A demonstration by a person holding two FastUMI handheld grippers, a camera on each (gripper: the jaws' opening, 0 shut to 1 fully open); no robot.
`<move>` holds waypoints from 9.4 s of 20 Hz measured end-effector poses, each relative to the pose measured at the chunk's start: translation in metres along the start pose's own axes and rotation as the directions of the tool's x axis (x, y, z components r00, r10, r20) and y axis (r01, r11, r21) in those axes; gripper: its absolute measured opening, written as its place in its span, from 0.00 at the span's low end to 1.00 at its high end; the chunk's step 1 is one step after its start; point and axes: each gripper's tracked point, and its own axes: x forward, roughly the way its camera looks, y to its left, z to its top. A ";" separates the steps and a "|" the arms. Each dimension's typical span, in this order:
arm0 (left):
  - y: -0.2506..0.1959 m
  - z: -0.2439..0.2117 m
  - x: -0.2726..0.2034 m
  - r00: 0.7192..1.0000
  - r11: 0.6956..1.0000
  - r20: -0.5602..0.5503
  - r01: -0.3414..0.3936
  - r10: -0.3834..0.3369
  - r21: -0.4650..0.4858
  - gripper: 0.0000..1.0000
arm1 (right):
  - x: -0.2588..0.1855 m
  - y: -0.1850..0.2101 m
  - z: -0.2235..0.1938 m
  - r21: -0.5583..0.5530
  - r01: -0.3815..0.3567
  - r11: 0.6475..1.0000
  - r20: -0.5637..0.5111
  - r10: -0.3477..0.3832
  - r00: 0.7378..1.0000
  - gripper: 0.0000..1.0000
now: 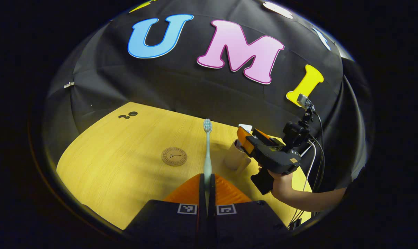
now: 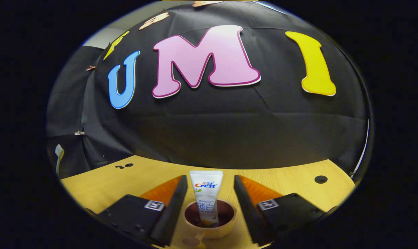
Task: Put the toothbrush and toothpaste on the desktop into the cup, then pick up the cup and place it on the coaster on the desktop.
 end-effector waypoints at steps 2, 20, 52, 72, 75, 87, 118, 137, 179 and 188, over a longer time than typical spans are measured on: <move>-0.013 0.013 0.011 0.999 1.000 0.030 0.030 -0.030 0.001 0.06 | -0.010 -0.006 0.009 0.024 0.017 1.000 -0.001 -0.017 1.000 0.98; -0.120 0.090 0.172 0.888 0.955 0.353 0.258 -0.293 0.144 0.06 | -0.118 -0.124 -0.027 0.030 0.212 0.977 -0.215 -0.201 0.956 0.98; -0.022 -0.015 0.042 0.976 0.994 0.192 0.090 -0.102 0.069 0.98 | -0.079 -0.048 -0.042 0.202 0.116 0.973 -0.448 -0.014 0.894 0.97; 0.075 -0.054 -0.038 0.997 0.990 0.026 -0.067 0.070 -0.120 0.98 | -0.044 0.019 -0.109 0.202 0.255 0.945 -0.815 0.018 0.579 0.97; 0.088 -0.057 -0.038 0.997 0.988 0.011 -0.073 0.075 -0.134 0.98 | -0.043 0.021 -0.122 0.180 0.278 0.944 -0.843 0.002 0.538 0.97; 0.092 -0.077 -0.042 0.999 0.976 -0.044 0.013 -0.023 -0.219 0.96 | -0.041 0.011 -0.145 0.158 0.326 0.932 -0.872 -0.023 0.488 0.79; 0.099 -0.101 -0.060 0.996 0.976 -0.083 0.000 -0.019 -0.219 0.96 | -0.045 0.009 -0.129 -0.069 0.027 0.997 -0.826 -0.072 0.558 0.27; 0.118 -0.114 -0.067 0.995 0.971 -0.102 -0.037 0.013 -0.238 0.96 | -0.042 0.012 -0.115 -0.095 -0.002 0.995 -0.796 -0.075 0.601 0.23; 0.136 -0.082 -0.142 0.999 0.986 -0.023 -0.036 0.032 -0.160 0.96 | -0.043 0.194 -0.057 -0.076 -0.190 0.979 -0.683 0.088 0.725 0.98; 0.122 0.004 -0.183 0.972 0.993 0.220 -0.099 0.083 0.065 0.96 | -0.128 0.172 0.068 -0.062 -0.029 0.998 -0.455 -0.003 0.890 0.98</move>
